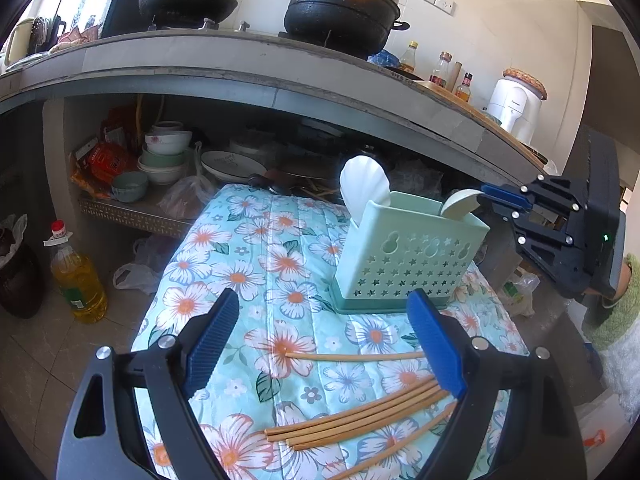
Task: Organize utensils
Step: 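Move both tools back toward the wooden chopsticks on the bedspread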
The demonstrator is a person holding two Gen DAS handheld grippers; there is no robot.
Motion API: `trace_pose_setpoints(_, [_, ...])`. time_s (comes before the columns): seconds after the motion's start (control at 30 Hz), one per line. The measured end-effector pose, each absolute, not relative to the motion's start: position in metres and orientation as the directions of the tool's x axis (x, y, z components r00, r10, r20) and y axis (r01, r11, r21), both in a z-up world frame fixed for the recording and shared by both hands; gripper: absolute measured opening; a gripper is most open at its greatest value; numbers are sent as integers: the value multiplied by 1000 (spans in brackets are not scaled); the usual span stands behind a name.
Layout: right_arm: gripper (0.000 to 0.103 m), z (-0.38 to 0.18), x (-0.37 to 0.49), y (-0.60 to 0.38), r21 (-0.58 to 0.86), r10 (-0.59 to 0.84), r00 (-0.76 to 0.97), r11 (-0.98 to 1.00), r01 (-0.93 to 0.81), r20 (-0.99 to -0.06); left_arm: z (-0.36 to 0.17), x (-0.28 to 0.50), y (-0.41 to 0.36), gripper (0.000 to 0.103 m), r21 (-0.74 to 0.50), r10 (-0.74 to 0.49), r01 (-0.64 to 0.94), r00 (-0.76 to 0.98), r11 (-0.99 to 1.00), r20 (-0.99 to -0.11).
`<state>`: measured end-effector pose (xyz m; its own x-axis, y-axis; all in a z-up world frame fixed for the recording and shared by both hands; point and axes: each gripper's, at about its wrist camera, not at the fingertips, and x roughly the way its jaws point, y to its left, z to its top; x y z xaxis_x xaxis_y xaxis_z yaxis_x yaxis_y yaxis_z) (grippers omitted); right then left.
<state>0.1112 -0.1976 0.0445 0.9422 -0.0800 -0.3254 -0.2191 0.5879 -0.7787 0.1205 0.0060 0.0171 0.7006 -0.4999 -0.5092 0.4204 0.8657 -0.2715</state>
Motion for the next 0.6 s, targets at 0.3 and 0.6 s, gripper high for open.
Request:
trace_pose_setpoints(0.3, [2, 54, 112, -238, -613, -158, 924, 784, -96, -347, 13, 124, 10, 84, -294, -505, 410, 696, 863, -511])
trace_pose_setpoints(0.6, [4, 59, 111, -256, -415, -122, 906, 908, -64, -406, 12, 123, 12, 84, -296, -502, 406, 697, 865, -512])
